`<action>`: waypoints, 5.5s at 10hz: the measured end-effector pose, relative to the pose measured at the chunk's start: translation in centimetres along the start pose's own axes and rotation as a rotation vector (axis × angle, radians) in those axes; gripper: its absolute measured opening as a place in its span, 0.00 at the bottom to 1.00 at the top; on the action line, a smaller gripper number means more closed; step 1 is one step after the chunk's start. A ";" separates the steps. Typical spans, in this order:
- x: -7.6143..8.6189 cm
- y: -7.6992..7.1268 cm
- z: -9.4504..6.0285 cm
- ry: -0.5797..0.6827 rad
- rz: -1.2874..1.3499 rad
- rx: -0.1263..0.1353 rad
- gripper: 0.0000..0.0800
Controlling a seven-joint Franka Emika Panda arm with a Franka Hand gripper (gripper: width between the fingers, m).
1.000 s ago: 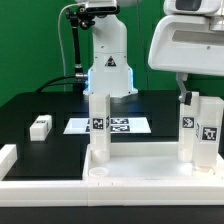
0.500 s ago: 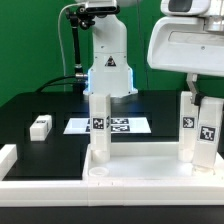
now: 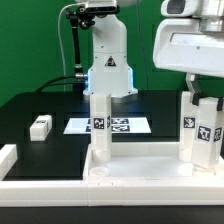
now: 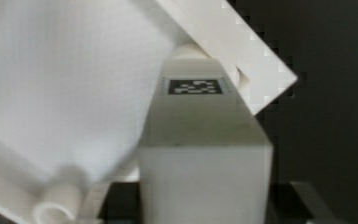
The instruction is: Assemble desk
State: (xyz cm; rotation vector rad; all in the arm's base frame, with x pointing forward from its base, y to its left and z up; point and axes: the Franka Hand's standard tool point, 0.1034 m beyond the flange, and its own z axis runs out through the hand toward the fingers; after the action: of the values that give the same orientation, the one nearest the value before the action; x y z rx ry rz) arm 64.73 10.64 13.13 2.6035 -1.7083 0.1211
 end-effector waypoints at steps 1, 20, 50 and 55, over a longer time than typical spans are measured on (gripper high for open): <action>-0.1 -0.3 0.0 -0.032 0.164 0.024 0.36; -0.4 -1.2 1.4 0.033 -0.780 0.162 0.81; -0.4 0.1 2.3 -0.086 -0.876 0.133 0.65; -0.3 0.5 2.4 -0.144 -0.225 0.086 0.37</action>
Offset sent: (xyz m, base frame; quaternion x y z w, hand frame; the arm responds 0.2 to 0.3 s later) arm 0.0051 -0.0031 -0.0089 0.0656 -0.0543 0.2498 0.9645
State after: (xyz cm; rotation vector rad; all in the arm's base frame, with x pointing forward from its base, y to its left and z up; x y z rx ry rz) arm 64.28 10.62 10.74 2.9104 -1.4633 0.0022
